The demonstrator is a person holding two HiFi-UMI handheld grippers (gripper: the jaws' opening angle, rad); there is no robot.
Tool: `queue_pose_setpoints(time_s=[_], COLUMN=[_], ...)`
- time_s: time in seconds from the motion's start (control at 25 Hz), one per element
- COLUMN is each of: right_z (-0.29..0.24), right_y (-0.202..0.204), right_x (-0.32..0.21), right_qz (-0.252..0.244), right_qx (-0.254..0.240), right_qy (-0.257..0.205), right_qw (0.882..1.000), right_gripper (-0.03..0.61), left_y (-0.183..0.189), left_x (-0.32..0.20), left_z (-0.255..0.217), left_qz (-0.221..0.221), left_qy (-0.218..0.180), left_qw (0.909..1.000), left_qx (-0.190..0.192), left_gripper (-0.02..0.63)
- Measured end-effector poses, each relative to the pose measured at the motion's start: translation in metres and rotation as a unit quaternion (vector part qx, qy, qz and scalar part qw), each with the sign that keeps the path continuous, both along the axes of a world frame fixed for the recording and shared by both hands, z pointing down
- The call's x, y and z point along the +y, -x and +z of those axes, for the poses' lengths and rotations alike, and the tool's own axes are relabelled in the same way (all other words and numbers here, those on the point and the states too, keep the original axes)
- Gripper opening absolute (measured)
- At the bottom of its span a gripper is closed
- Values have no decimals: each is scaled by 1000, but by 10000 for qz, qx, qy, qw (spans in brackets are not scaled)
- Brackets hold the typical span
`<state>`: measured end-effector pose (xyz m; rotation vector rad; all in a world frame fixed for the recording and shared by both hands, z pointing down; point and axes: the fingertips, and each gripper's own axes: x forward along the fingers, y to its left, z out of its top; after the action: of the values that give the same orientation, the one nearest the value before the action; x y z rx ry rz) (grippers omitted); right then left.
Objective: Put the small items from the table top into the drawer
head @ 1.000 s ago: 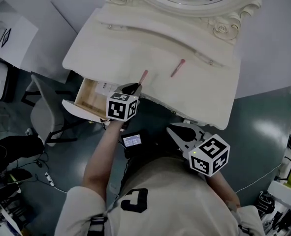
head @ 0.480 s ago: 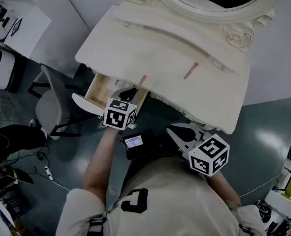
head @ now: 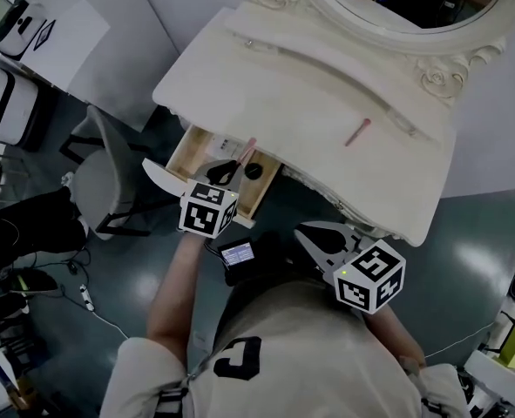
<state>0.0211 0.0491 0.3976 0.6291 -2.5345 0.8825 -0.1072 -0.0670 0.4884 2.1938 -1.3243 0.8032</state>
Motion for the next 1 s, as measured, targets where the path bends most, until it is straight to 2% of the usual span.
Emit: queue_pose_setpoints(time_s=[0.28,0.48,0.68,1.0], right_z=[2,4,6,10], right_y=[27,44,53,50], right_x=[5,11,17,18], right_qz=[-219,-300,-285,-48], right_qx=[-41,-38,-27,-32], right_qy=[39,75,89,195], right_qw=[9997,9995,9996,9998], right_gripper=[28,28,29,28], left_y=[26,38,29,16], left_x=[12,18,17,14], left_z=[2,10,31,61], left_qz=[-21,66,311,752], left_qy=[44,226,437,735], left_qw=[9999,9996,9985,9937], left_qx=[-132,-128,-134,-388], left_gripper=[89,89,89,89])
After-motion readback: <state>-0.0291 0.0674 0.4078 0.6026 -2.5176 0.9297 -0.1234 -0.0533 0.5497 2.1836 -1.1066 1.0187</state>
